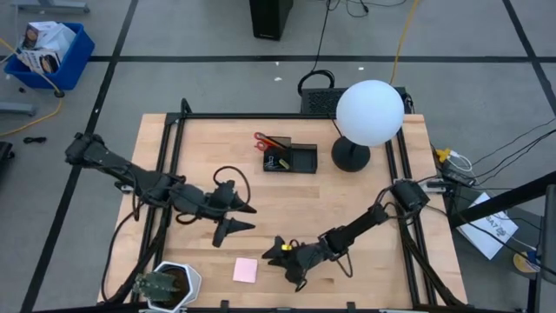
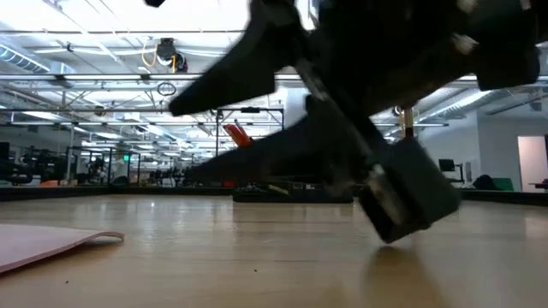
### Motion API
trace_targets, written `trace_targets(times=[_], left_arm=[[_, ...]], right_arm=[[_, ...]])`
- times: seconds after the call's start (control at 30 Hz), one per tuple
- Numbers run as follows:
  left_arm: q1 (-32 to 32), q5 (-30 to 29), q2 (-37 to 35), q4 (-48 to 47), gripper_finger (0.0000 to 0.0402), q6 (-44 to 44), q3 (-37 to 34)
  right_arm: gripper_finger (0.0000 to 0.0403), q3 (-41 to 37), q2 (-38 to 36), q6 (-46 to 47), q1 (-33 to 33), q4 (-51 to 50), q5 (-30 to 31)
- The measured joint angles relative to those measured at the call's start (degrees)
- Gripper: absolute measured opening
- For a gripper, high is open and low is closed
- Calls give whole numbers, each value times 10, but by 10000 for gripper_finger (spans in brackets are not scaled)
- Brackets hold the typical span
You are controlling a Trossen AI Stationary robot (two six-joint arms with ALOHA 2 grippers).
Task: Pick and place office supplies into organizer
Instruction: Put the pink sticky notes into the black desk organizer
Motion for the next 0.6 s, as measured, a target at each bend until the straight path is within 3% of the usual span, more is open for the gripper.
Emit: trace_targets(times=[0.37,0.6], left_arm=[[-16,-12,-10,35,228,-11,-19],[-25,-40,-10,40,228,10,-19]], right_arm=[[197,63,38,8,-7,-35,-86],[196,65,39,71,-16,-52,-88]])
